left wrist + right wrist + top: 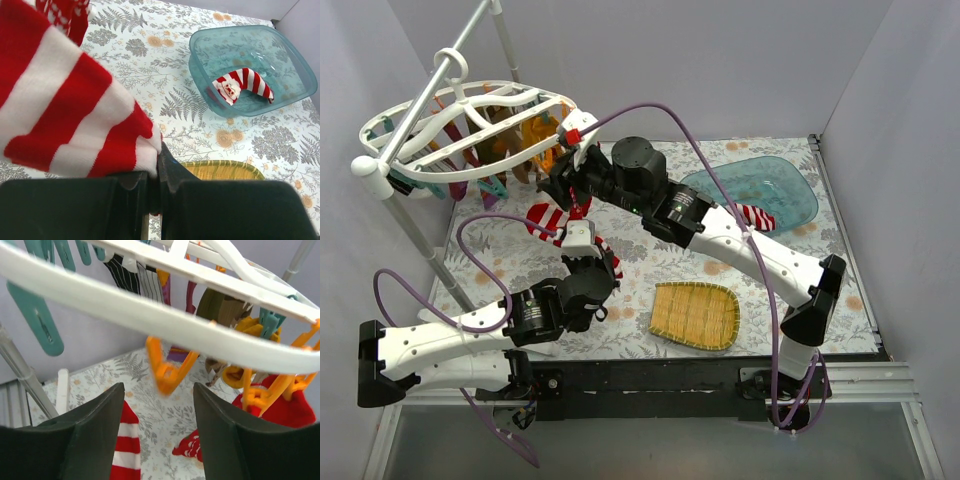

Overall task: Remove the socks clipped to the hanger
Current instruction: Remove the sock from the hanger.

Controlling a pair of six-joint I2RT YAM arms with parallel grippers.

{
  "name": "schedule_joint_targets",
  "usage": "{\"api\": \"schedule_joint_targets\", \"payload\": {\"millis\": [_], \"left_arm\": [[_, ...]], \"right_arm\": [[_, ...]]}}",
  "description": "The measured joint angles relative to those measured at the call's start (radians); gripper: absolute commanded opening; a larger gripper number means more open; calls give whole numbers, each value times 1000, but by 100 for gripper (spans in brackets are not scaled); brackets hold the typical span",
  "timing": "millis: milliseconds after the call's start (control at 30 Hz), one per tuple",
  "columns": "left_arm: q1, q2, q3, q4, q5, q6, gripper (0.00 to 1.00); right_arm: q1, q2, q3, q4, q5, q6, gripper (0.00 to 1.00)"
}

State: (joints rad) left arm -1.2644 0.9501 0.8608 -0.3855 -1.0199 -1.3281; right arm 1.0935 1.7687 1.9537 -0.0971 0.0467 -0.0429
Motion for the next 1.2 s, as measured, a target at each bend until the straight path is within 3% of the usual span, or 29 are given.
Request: {"api": "schedule_joint_targets", "payload": {"millis": [233, 700, 1000, 1200], "left_arm": [[-2, 0, -2, -5, 16, -3, 0], [2, -9, -19, 17, 99, 5, 0], [2, -62, -75, 157, 320, 152, 0], [2, -64, -100, 225, 483, 251, 0]], "right_arm": [[0, -72, -117, -23, 33, 42, 82], [-31, -504, -586, -26, 159, 239, 85], [-217, -685, -952, 60, -46, 452, 85], [-316, -729, -1084, 133, -181, 583, 86]]}}
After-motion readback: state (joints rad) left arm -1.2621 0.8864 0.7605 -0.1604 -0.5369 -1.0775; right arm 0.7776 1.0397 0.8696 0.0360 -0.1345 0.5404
